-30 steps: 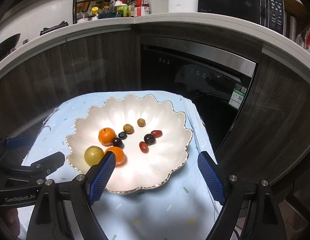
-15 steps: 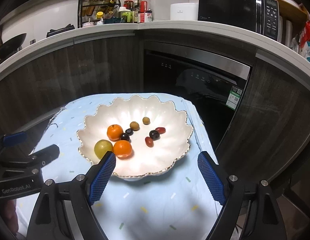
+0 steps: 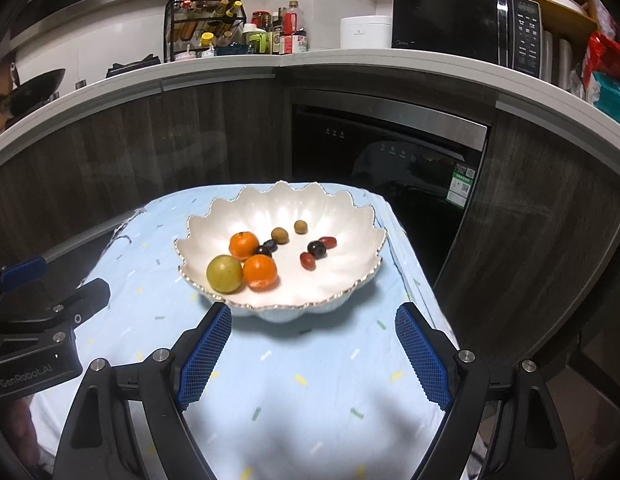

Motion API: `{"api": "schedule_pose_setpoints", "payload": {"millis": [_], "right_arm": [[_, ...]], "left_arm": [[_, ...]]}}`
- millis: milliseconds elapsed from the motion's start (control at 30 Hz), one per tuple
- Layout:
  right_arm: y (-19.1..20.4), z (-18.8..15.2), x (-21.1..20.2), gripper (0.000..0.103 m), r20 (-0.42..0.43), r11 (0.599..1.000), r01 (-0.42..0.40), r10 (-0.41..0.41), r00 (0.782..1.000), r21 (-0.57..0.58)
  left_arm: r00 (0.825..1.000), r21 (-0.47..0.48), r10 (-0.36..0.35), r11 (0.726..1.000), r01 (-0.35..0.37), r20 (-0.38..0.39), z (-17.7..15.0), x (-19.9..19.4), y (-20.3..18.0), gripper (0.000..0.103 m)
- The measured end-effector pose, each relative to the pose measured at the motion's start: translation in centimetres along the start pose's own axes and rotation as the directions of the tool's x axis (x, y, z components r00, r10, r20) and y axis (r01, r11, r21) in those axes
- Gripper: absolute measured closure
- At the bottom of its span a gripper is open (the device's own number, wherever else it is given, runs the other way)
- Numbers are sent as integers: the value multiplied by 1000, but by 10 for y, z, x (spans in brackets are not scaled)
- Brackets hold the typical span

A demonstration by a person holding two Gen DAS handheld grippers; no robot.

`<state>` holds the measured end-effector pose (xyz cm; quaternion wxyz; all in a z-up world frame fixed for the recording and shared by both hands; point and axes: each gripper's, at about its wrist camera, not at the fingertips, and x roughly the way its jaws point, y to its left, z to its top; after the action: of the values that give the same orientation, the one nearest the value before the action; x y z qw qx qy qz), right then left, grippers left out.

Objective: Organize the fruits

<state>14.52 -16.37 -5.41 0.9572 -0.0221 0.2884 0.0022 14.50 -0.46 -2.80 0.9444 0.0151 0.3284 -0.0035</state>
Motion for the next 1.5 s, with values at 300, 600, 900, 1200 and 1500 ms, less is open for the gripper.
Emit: {"api": "schedule_pose_setpoints", "payload": {"millis": [300,600,900,1200,1500], "right_arm": [[-6,-27,-32,10,100,998,28,-33,994,53],[-7,-35,-32,10,76,998,26,-30,997,54],[-8,-37,-32,10,75,998,30,-34,997,51],[-6,-38,-33,10,71,998,28,-32,997,54],[-7,-38,-31,10,64,998,30,-34,997,63]], "left_arm": [[998,-17,-12,1000,13,54,-33,-17,-1,0],[999,-32,-11,999,13,44,-43,-18,0,0],[999,-27,12,1000,-11,50,-46,-17,1,0],[999,-20,8,1000,-7,50,-47,-16,1,0],[999,-12,8,1000,-7,48,-48,-15,0,0]]}}
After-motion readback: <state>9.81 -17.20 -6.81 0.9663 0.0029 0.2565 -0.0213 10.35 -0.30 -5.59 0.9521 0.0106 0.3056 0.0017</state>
